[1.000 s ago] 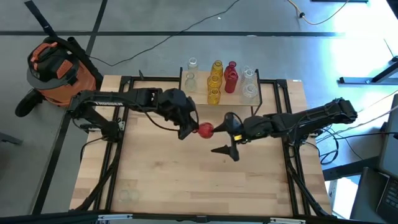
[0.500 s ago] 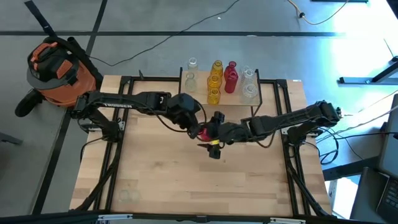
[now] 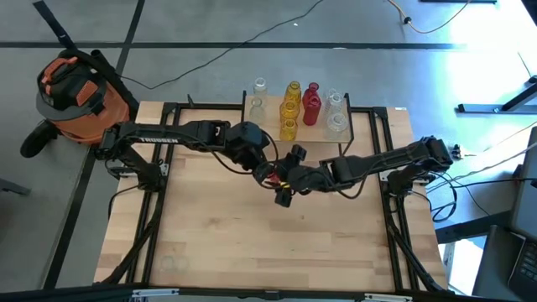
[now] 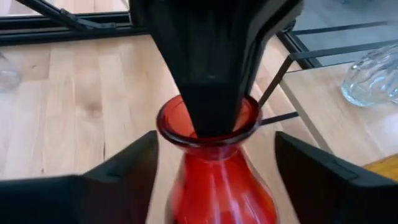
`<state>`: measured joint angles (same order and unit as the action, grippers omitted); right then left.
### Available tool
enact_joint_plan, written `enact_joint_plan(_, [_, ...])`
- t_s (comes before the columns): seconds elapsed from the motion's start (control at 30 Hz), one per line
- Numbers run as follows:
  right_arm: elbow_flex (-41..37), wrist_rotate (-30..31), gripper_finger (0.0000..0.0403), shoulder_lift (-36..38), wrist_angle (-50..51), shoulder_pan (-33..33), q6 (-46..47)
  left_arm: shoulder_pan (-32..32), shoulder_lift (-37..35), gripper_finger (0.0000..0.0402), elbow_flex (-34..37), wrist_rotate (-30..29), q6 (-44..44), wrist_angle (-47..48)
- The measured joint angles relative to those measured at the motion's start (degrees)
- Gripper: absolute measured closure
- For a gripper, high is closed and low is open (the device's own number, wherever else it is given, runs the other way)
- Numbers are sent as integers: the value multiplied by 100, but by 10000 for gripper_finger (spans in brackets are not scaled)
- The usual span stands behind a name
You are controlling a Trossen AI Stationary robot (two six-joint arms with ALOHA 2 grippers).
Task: Sort vases onto shelf
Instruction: Put the red vase on the shelf aligned with the other red vase
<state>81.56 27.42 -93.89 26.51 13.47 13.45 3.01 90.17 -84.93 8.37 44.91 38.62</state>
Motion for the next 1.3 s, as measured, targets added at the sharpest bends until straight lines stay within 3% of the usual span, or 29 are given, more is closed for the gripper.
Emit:
enact_joint_plan(0.33, [4,-406,327,14,1,-2,-124,-58,0,383,0,10,-4,34])
enact_joint_plan(0.83, [4,-462,335,26,-134,7,280,-129,0,314,2,125,-612,-147])
enact_joint_plan(1.3, [2,-599,335,26,-103,17,726,-180,0,165,4,112,-1009,-62])
